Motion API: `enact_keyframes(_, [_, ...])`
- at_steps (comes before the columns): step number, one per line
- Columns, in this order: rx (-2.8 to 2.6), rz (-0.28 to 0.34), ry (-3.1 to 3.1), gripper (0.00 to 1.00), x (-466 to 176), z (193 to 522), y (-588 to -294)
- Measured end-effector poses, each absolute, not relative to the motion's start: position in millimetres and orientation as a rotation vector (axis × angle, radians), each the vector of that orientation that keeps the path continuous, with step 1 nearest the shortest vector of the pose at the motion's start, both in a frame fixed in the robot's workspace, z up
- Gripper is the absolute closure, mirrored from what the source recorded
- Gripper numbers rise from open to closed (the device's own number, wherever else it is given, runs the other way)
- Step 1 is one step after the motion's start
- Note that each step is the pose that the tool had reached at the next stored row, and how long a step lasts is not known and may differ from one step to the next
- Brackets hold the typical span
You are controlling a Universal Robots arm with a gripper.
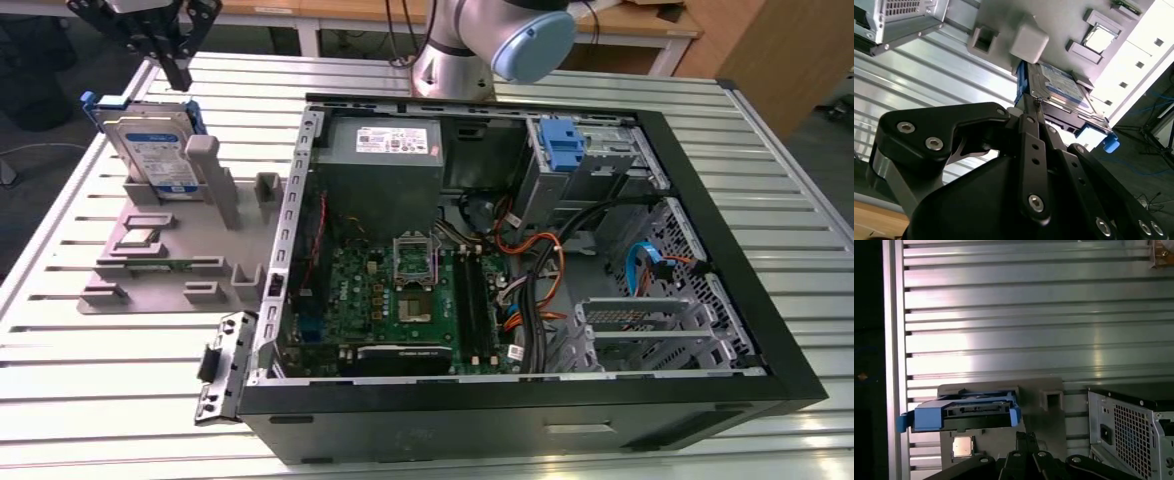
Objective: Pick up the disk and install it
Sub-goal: 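Reach for the disk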
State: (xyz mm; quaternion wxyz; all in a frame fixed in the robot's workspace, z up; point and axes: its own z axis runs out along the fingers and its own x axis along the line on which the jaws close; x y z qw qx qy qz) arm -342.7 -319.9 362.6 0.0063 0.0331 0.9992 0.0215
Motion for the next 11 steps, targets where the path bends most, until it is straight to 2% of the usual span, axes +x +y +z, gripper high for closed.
enact_keyframes(11, [0.098,0.065,3.127,0.89,-377,358,-315])
